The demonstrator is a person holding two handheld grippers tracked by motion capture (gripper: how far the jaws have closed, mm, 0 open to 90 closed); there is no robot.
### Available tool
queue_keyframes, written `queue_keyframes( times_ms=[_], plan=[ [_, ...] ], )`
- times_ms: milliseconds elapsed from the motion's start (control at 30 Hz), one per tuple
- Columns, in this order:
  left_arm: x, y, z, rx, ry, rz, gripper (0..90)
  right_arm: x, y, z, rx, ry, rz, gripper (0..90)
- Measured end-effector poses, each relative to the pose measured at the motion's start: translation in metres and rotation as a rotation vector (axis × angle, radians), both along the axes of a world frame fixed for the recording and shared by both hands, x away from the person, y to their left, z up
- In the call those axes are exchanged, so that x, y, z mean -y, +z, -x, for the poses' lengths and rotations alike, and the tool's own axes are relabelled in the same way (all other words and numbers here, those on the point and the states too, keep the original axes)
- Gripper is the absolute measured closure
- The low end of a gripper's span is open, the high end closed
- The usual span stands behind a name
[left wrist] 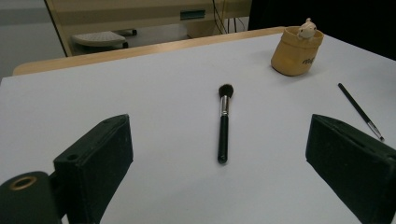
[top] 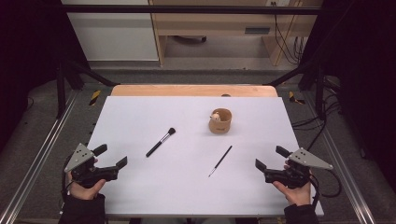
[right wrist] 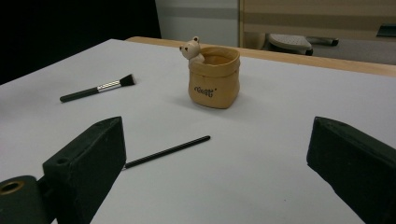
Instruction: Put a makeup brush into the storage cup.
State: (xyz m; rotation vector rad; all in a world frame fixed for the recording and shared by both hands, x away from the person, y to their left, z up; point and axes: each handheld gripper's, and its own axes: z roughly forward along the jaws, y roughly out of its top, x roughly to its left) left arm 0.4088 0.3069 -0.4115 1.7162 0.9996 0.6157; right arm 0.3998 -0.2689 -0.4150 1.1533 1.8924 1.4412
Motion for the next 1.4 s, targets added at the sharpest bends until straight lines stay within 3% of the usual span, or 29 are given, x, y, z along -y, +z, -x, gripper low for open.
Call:
queue_keyframes(
  times_ms=[433,767,1033,1400],
  plan=[
    [0.000,-0.002,-0.001,-0.007,0.003,-0.008,6.7,-0.003,0.001,0.000,0.000,-0.001,0.010,5.1],
    [0.003,-0.004,-0.002,-0.017,0.000,-0.022,6.7,-0.017,0.004,-0.004,-0.013,0.001,0.028,5.5],
    [0.004,-0.004,-0.002,-0.020,-0.002,-0.029,6.7,-0.038,0.008,-0.012,-0.024,0.014,0.031,5.9],
    [0.005,-0.005,-0.002,-0.023,-0.003,-0.030,6.7,-0.076,0.011,-0.028,-0.081,0.012,0.066,7.4]
  ],
)
